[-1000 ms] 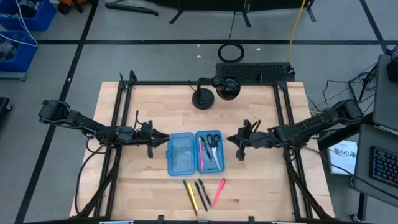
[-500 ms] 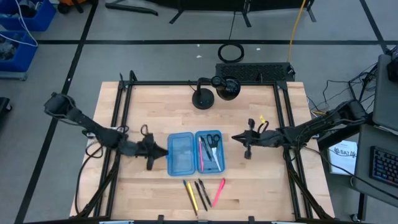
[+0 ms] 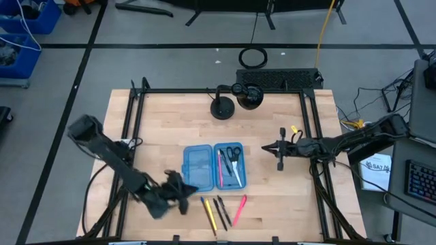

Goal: Pick & place school supplies into a supply box
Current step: Put the brown pencil into the blue supply box

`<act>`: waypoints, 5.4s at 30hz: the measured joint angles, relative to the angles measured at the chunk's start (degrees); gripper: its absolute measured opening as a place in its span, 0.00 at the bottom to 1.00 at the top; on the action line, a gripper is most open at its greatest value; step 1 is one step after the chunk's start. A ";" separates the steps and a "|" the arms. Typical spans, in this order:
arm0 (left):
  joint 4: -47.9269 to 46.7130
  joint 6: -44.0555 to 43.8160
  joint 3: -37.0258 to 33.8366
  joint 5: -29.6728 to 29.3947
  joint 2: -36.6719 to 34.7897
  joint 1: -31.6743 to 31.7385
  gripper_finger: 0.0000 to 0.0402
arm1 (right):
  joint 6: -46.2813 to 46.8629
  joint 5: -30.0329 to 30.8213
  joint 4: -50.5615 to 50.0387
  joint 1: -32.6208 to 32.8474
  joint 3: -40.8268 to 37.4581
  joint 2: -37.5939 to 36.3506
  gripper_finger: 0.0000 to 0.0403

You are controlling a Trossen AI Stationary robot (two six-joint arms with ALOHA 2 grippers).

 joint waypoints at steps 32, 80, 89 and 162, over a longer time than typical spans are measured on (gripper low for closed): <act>-49.99 -39.43 44.27 29.46 30.44 8.29 0.10 | -11.08 -19.45 2.15 -0.23 -0.76 -0.87 0.00; -45.49 -51.83 36.37 35.23 33.35 12.66 0.38 | -9.29 -17.86 4.23 -0.25 -0.80 -0.85 0.00; -44.40 -55.44 36.30 34.34 33.55 10.74 0.38 | -8.45 -17.86 4.25 -0.25 -0.80 -0.87 0.00; -74.35 -18.59 69.58 31.71 33.83 32.92 0.05 | -3.52 -17.77 2.32 -0.20 -0.78 -0.84 0.00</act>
